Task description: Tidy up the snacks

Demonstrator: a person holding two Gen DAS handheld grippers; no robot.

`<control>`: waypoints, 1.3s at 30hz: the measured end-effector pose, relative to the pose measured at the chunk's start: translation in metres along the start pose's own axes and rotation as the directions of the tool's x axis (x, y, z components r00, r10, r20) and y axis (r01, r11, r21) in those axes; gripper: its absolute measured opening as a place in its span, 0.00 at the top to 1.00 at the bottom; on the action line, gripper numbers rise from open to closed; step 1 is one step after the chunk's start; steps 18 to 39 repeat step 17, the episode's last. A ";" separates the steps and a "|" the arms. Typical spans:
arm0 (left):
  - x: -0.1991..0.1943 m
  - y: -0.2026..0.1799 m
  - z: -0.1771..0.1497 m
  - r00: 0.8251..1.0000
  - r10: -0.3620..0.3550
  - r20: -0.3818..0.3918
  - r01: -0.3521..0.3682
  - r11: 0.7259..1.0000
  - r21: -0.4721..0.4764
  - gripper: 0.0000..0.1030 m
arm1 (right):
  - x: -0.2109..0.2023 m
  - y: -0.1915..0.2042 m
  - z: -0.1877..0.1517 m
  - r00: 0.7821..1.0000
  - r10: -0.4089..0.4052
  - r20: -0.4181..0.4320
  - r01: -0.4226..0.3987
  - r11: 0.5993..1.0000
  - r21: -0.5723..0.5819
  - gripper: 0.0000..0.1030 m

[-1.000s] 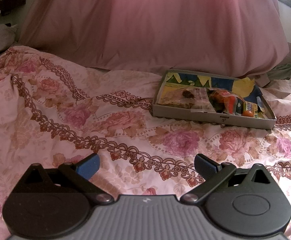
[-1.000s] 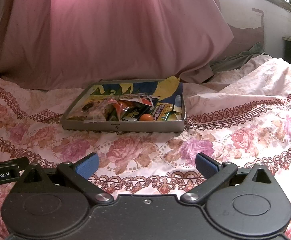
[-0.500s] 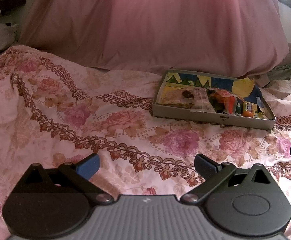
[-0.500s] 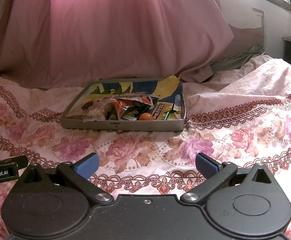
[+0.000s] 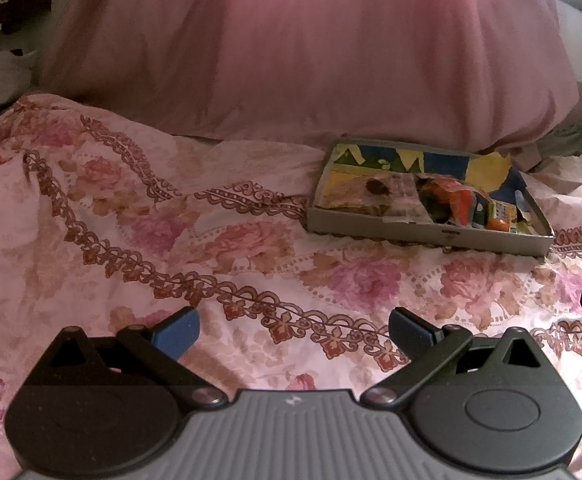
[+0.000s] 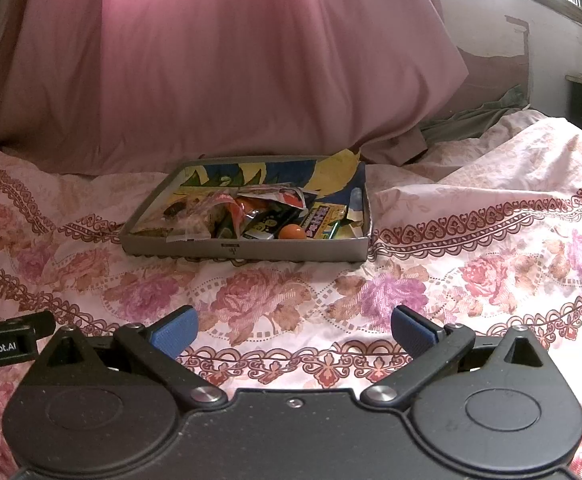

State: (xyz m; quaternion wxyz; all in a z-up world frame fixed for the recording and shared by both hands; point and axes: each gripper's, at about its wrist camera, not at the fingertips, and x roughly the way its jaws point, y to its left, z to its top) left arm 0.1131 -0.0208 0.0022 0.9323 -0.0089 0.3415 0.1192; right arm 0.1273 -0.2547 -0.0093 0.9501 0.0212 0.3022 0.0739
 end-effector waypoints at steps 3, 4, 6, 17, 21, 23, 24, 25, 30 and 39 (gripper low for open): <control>0.001 0.001 0.000 1.000 0.001 -0.010 -0.001 1.000 -0.008 0.00 | 0.000 0.000 0.000 1.000 0.000 0.000 0.000 1.000 0.000 0.01; 0.001 0.001 0.001 1.000 0.001 -0.011 -0.001 1.000 -0.010 0.00 | 0.000 0.000 0.000 1.000 0.000 -0.001 0.000 1.000 -0.001 0.01; 0.001 0.001 0.001 1.000 -0.004 -0.012 0.004 1.000 -0.014 0.00 | 0.000 0.001 0.001 1.000 0.000 -0.001 0.000 1.000 -0.001 0.01; 0.001 0.001 0.002 1.000 -0.001 -0.012 0.001 1.000 -0.013 0.00 | 0.001 -0.002 -0.003 1.000 0.000 -0.004 0.000 1.000 -0.006 0.01; 0.001 0.001 0.002 1.000 -0.001 -0.012 0.001 1.000 -0.013 0.00 | 0.001 -0.002 -0.003 1.000 0.000 -0.004 0.000 1.000 -0.006 0.01; 0.001 0.001 0.002 1.000 -0.001 -0.012 0.001 1.000 -0.013 0.00 | 0.001 -0.002 -0.003 1.000 0.000 -0.004 0.000 1.000 -0.006 0.01; 0.001 0.001 0.002 1.000 -0.001 -0.012 0.001 1.000 -0.013 0.00 | 0.001 -0.002 -0.003 1.000 0.000 -0.004 0.000 1.000 -0.006 0.01; 0.001 0.001 0.002 1.000 -0.001 -0.012 0.001 1.000 -0.013 0.00 | 0.001 -0.002 -0.003 1.000 0.000 -0.004 0.000 1.000 -0.006 0.01; 0.001 0.001 0.002 1.000 -0.001 -0.012 0.001 1.000 -0.013 0.00 | 0.001 -0.002 -0.003 1.000 0.000 -0.004 0.000 1.000 -0.006 0.01; 0.001 0.001 0.002 1.000 -0.001 -0.012 0.001 1.000 -0.013 0.00 | 0.001 -0.002 -0.003 1.000 0.000 -0.004 0.000 1.000 -0.006 0.01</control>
